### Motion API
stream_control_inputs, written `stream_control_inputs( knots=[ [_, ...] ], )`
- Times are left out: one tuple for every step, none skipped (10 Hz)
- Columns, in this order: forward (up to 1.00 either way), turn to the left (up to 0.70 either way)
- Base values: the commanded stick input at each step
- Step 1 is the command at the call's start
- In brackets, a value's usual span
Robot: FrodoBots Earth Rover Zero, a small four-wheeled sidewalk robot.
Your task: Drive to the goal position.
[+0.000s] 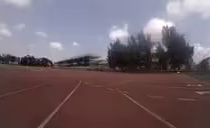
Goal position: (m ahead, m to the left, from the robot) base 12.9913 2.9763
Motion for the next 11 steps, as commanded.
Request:
stream_control_inputs(
  knots=[
    [0.70, 0.00],
    [0.70, 0.00],
    [0.70, 0.00],
    [0.70, 0.00],
    [0.70, 0.00],
    [0.70, 0.00],
    [0.70, 0.00],
    [0.70, 0.00],
    [0.70, 0.00],
    [0.70, 0.00],
    [0.70, 0.00]
  ],
)
